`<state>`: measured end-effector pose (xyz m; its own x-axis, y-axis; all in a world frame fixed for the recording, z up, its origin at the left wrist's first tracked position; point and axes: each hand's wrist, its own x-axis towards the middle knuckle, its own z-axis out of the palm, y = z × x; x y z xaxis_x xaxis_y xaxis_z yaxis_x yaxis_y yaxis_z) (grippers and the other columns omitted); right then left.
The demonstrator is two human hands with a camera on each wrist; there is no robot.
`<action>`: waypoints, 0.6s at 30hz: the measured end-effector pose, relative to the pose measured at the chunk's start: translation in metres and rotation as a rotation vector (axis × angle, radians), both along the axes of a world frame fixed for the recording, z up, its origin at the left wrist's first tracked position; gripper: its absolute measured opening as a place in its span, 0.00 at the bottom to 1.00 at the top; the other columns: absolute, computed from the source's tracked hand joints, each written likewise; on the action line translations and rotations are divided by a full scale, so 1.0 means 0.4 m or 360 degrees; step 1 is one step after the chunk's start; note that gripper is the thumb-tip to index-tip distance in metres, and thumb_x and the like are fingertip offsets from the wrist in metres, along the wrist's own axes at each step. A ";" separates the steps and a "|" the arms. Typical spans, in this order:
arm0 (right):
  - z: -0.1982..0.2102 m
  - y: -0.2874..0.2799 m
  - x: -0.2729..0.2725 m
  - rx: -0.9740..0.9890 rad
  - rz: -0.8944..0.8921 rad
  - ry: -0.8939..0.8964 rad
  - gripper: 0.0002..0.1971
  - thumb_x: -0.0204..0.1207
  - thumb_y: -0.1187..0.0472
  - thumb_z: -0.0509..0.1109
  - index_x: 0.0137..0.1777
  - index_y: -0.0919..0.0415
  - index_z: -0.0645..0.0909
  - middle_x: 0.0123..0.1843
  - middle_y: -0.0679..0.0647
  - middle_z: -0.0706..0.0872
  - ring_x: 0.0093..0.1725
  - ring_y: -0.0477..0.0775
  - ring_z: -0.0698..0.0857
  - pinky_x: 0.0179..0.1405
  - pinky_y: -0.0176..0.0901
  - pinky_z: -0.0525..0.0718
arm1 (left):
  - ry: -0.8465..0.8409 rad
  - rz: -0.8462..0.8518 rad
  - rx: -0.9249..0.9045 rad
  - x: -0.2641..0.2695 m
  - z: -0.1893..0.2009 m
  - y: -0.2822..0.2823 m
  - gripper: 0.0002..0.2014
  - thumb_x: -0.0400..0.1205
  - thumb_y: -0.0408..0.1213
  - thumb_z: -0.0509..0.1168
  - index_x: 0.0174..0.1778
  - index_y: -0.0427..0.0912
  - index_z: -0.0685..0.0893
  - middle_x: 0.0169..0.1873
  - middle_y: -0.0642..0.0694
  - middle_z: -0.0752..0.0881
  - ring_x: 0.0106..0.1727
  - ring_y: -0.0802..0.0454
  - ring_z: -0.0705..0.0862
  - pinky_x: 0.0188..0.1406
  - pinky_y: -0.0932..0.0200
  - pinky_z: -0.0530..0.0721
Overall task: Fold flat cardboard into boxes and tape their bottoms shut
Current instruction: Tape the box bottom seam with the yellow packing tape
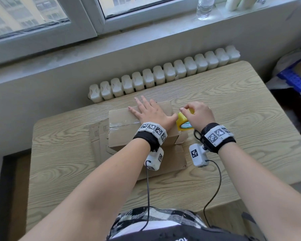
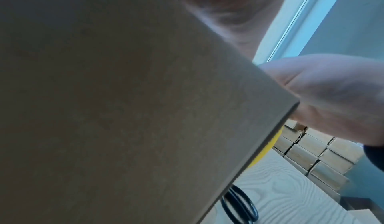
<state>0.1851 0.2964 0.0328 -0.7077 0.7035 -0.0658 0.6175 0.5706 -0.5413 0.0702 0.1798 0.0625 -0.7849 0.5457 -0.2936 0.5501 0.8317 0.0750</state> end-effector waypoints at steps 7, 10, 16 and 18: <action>-0.063 -0.070 0.005 0.0546 -0.0042 -0.0166 0.25 0.82 0.44 0.49 0.51 0.57 0.84 0.46 0.56 0.85 0.48 0.62 0.80 0.48 0.53 0.72 | 0.0077 -0.0033 -0.0011 0.010 -0.025 -0.016 0.63 0.66 0.82 0.40 0.86 0.34 0.49 0.85 0.30 0.41 0.84 0.29 0.35 0.73 0.18 0.39; -0.075 -0.073 0.004 0.0544 -0.0013 -0.0151 0.27 0.83 0.43 0.47 0.50 0.59 0.84 0.46 0.58 0.84 0.48 0.62 0.80 0.47 0.54 0.72 | 0.0066 -0.0034 -0.0014 0.013 -0.019 -0.015 0.61 0.68 0.80 0.44 0.86 0.35 0.50 0.85 0.30 0.42 0.84 0.29 0.36 0.74 0.18 0.38; -0.098 -0.013 0.049 0.0107 -0.0498 0.0508 0.24 0.85 0.47 0.50 0.59 0.62 0.83 0.55 0.63 0.82 0.56 0.64 0.79 0.58 0.56 0.73 | 0.0026 -0.0010 -0.0045 0.011 -0.006 -0.005 0.56 0.69 0.74 0.51 0.85 0.36 0.53 0.86 0.33 0.45 0.85 0.30 0.39 0.73 0.18 0.39; -0.125 0.007 0.083 0.0014 -0.0797 0.0464 0.23 0.83 0.50 0.52 0.56 0.65 0.84 0.54 0.67 0.83 0.56 0.68 0.80 0.58 0.57 0.74 | 0.0024 -0.0003 -0.0050 0.011 -0.005 -0.003 0.56 0.68 0.74 0.52 0.85 0.36 0.54 0.86 0.33 0.46 0.85 0.30 0.40 0.73 0.18 0.39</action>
